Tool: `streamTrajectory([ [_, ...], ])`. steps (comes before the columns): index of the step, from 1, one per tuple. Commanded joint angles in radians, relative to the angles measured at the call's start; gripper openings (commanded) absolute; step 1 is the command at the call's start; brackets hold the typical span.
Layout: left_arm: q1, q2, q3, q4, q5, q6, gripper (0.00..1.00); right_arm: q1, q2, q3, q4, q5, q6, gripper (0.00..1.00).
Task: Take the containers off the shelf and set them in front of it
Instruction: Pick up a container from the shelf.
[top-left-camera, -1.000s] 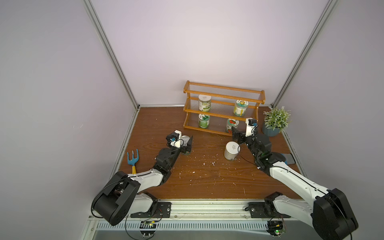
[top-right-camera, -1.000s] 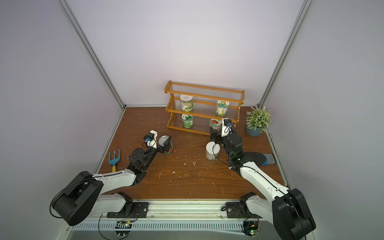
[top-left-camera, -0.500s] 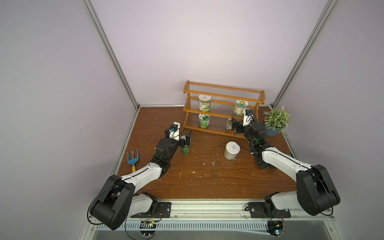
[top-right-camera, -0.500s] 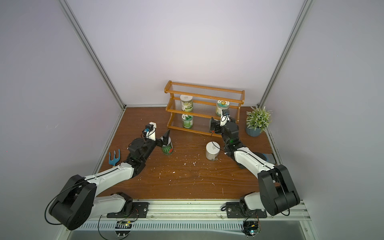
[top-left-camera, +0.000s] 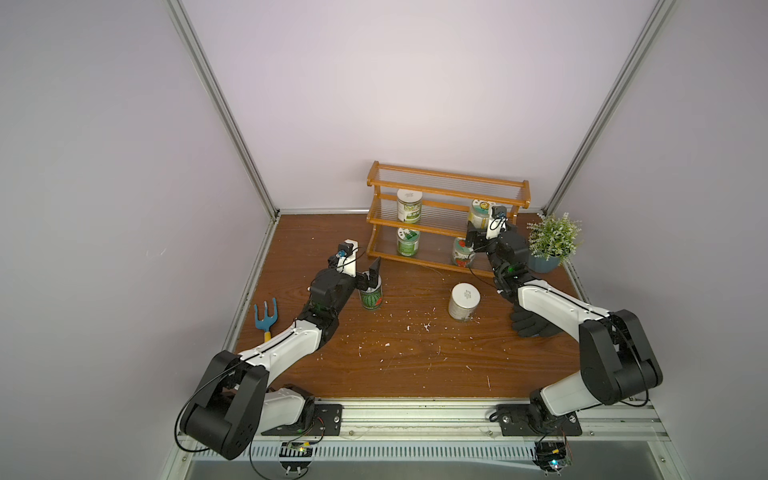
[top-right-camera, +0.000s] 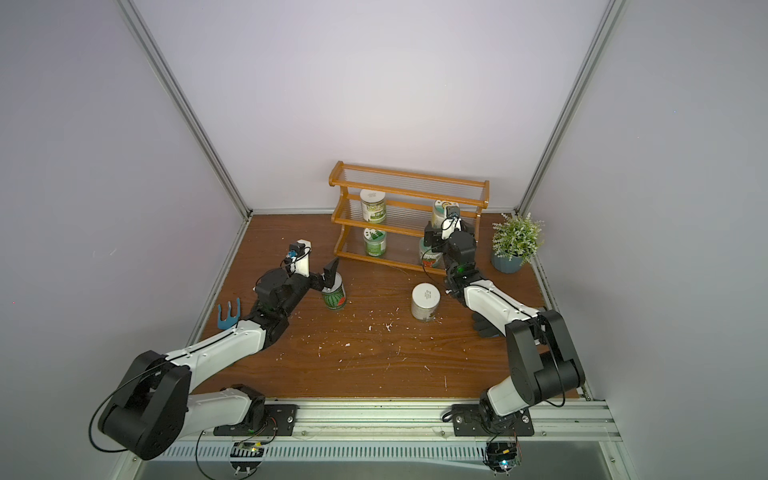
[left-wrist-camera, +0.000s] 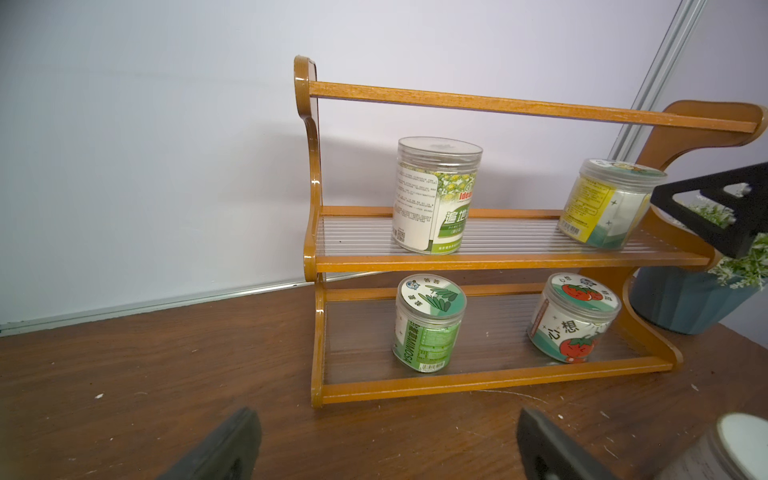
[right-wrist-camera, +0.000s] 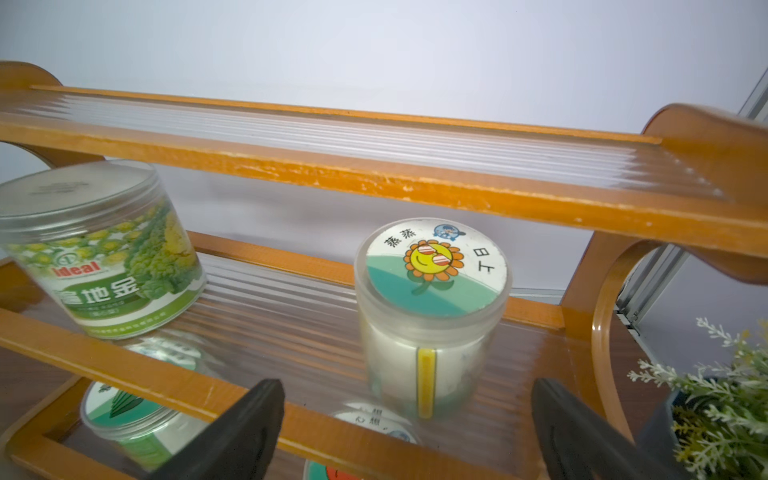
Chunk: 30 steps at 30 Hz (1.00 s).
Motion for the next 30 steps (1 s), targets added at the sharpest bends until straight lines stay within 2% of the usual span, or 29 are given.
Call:
streamTrajectory([
  [1,0.049,0.013,0.02,0.019,0.068,-0.064,0.99,-0.012,0.011,0.038,0.06,0.02,-0.022,0.99],
  [28,0.066,0.029,0.027,0.008,0.075,-0.049,0.99,-0.063,0.238,0.175,0.199,-0.018,-0.039,0.99],
  [30,0.066,0.027,0.026,0.007,0.075,-0.048,0.99,-0.064,0.249,0.192,0.188,-0.023,-0.039,0.95],
])
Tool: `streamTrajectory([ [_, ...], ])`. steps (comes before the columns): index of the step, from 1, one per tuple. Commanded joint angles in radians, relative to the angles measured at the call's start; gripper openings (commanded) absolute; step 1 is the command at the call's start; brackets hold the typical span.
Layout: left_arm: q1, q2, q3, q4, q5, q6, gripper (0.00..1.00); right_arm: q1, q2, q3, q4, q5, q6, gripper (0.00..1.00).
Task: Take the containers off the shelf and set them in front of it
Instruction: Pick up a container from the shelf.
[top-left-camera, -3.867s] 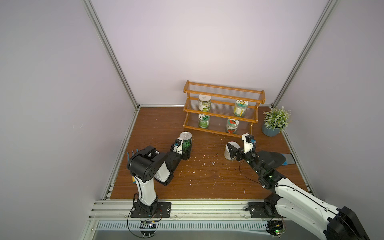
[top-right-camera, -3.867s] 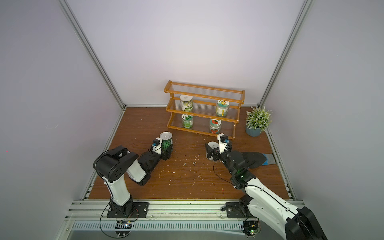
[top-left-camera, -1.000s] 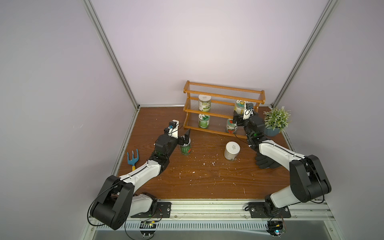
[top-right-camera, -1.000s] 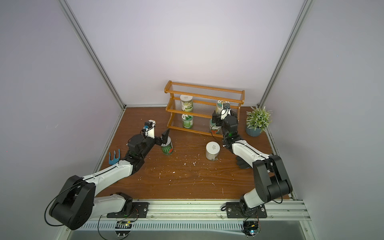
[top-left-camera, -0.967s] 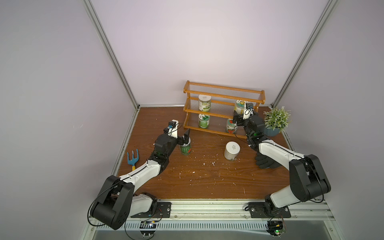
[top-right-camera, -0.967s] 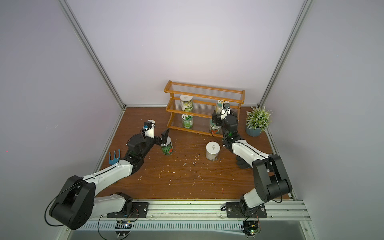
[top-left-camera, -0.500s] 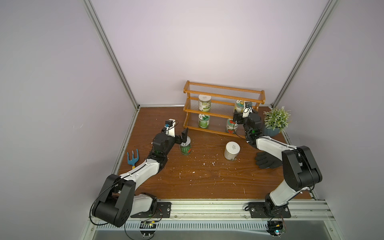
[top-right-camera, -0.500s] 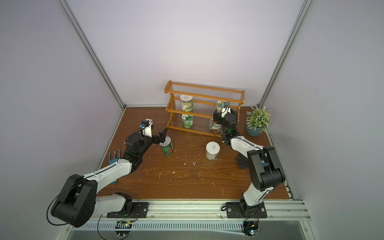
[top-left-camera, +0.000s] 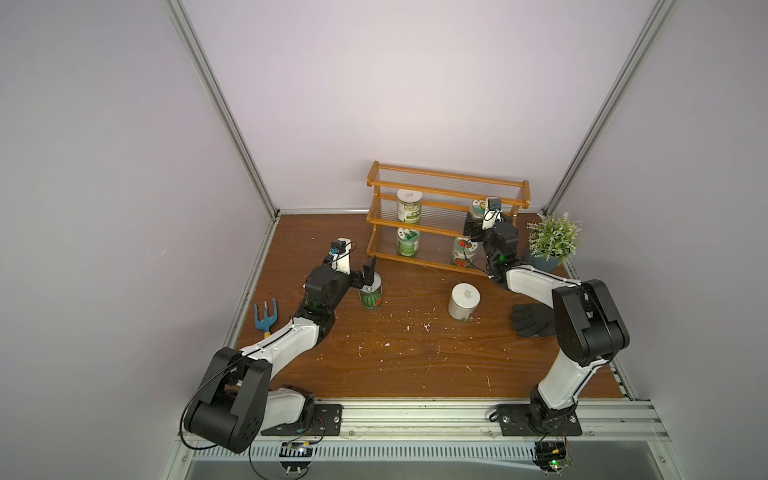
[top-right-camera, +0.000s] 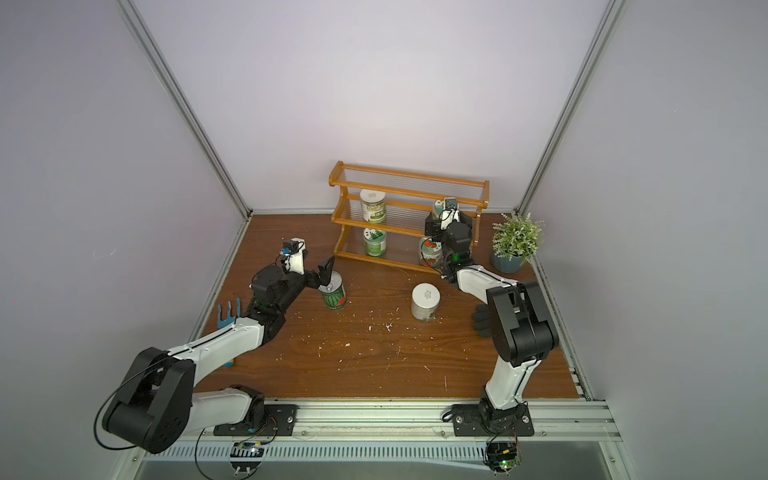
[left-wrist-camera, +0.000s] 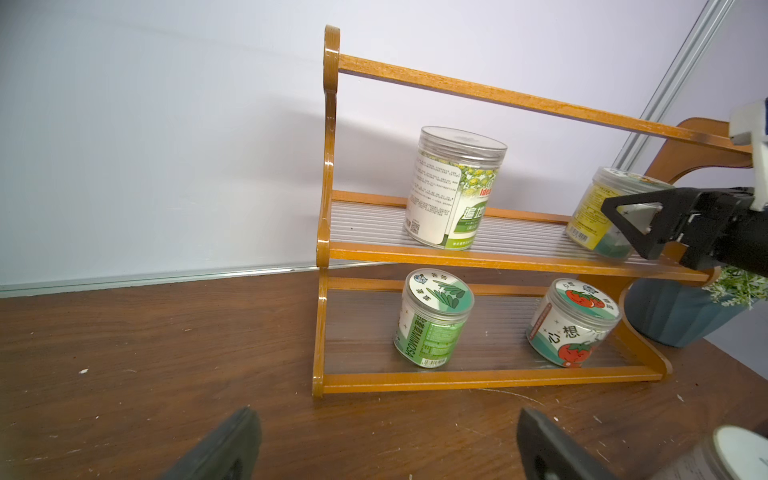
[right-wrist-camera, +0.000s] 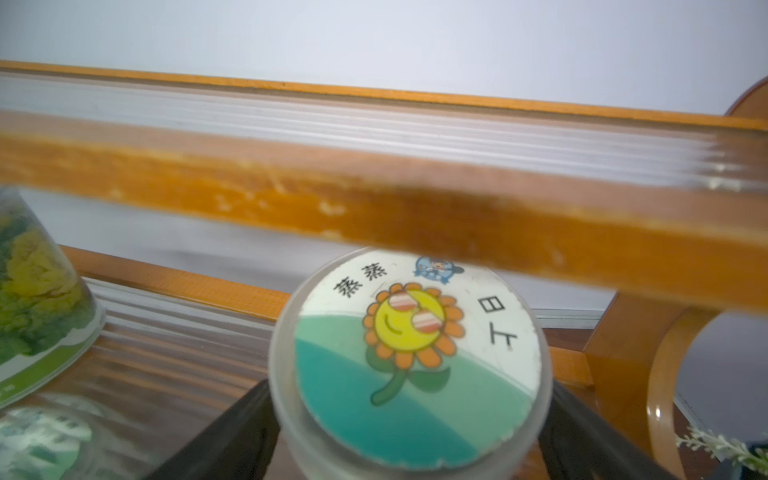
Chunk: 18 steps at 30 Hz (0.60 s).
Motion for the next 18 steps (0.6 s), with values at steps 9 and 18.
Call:
streamTrajectory([
  [9,0.01,-0.003,0.013,0.011,0.006,0.003,0.99,-0.023,0.013,0.05,0.033,-0.041,0.0,0.69],
  [18,0.01,-0.002,0.013,0.016,0.007,0.0,0.99,-0.029,-0.021,0.024,0.035,-0.121,0.006,0.63],
])
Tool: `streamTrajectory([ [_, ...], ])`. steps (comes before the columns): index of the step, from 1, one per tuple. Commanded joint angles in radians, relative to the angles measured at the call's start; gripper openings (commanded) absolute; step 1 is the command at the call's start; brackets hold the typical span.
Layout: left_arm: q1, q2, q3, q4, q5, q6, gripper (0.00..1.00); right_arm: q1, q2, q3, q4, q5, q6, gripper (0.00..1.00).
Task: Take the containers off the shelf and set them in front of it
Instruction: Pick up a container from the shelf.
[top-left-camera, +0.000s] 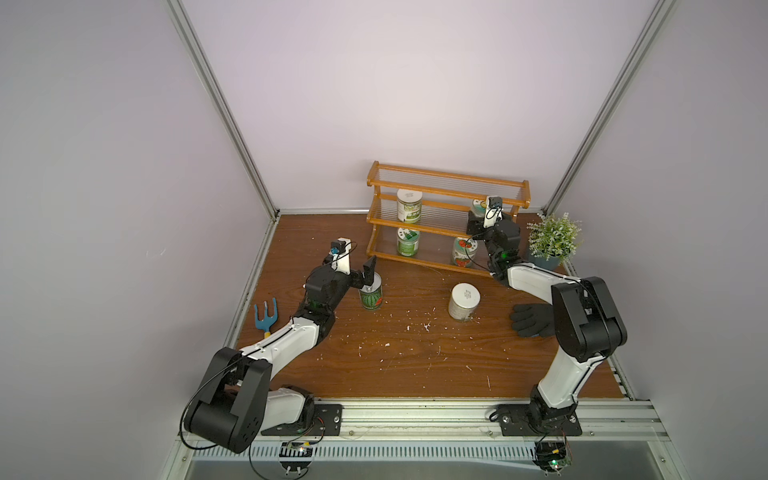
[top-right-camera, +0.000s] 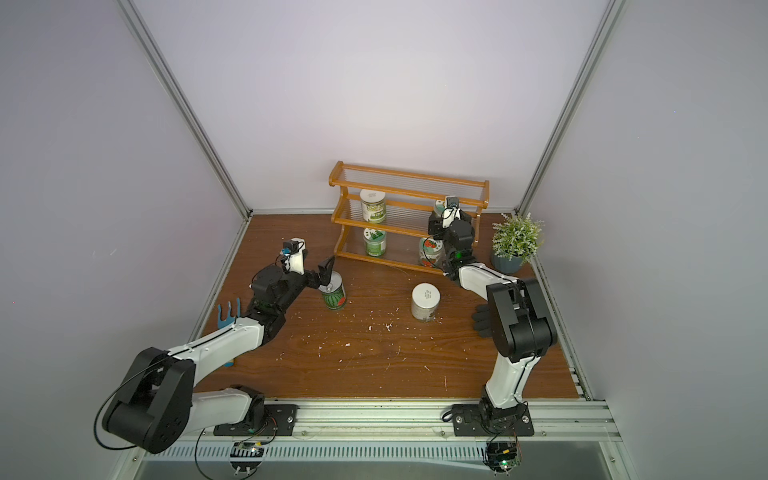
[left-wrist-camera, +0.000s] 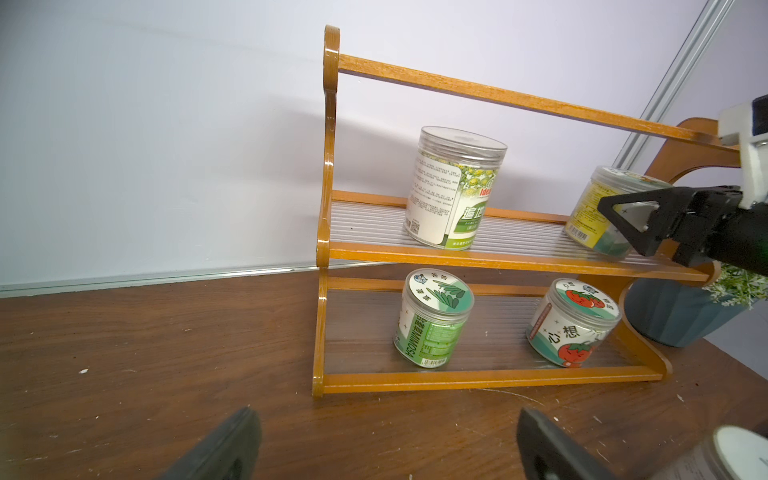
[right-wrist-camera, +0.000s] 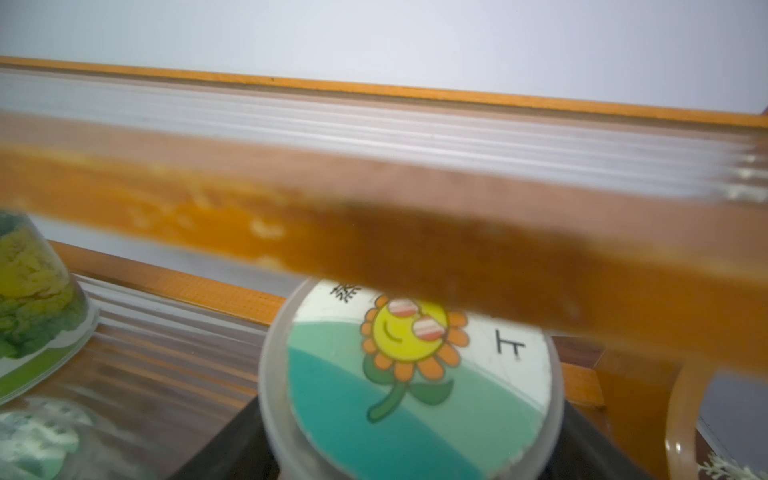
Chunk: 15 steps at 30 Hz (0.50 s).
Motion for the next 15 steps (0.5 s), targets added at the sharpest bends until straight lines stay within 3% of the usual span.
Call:
streamTrajectory([
  [1,0.01,-0.002,0.012,0.017,0.007,0.0,0.99,-0.005,-0.046,0.003,0.034,-0.057,0.007,0.63],
  [15,0.01,-0.002,0.014,0.02,0.011,-0.005,0.99,-0.002,-0.211,-0.075,-0.05,-0.209,0.018,0.62],
])
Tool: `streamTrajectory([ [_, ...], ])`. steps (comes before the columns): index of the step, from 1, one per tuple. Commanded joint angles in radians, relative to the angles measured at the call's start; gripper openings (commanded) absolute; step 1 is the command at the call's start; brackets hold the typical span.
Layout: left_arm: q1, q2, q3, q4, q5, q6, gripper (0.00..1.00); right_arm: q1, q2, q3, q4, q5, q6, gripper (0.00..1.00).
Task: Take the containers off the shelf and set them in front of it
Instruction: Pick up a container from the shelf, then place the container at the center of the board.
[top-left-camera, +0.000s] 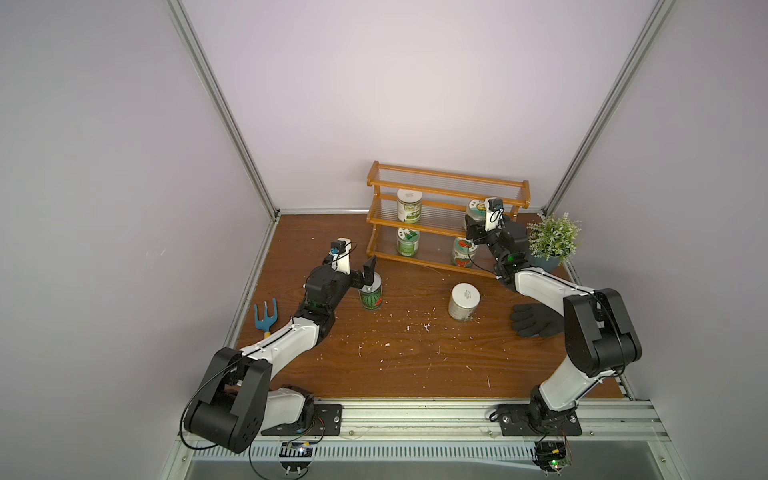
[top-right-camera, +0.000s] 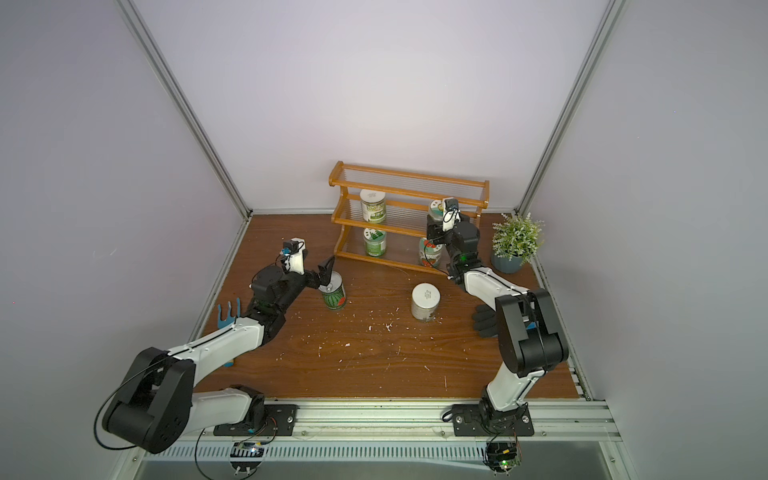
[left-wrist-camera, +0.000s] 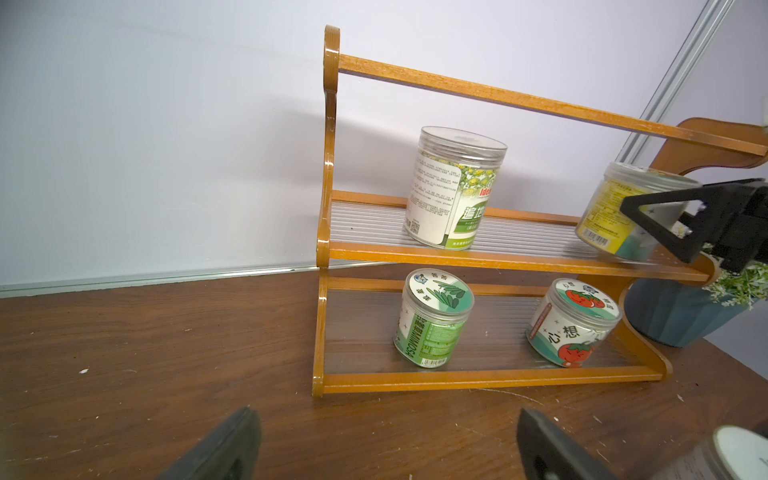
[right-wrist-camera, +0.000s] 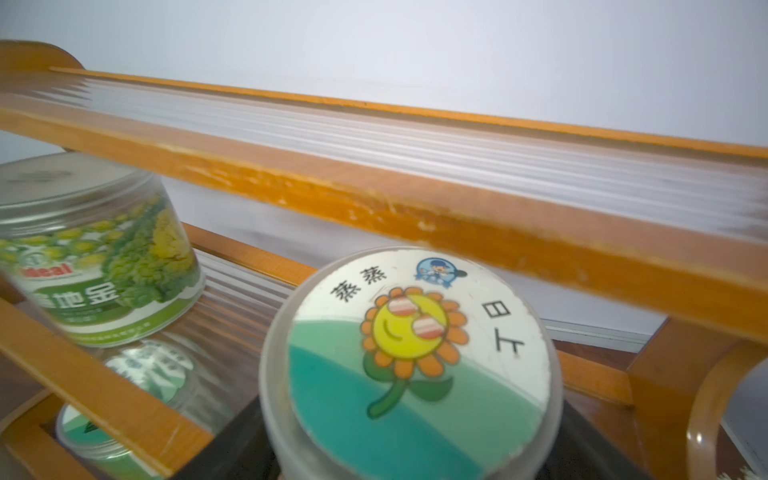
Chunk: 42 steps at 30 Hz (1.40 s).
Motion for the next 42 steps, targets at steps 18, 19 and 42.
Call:
streamTrajectory([
  [18,0.011,-0.002,0.016,0.021,0.02,-0.011,0.99,0.105,-0.509,-0.29,-0.153,-0.328,0.063,0.62],
  [19,0.011,-0.003,0.016,0.02,0.021,-0.011,0.99,0.113,-0.533,-0.303,-0.167,-0.34,0.066,0.63],
  [42,0.01,-0.012,0.01,0.02,0.029,-0.013,0.99,0.284,-0.973,-0.571,-0.397,-0.413,0.153,0.64],
])
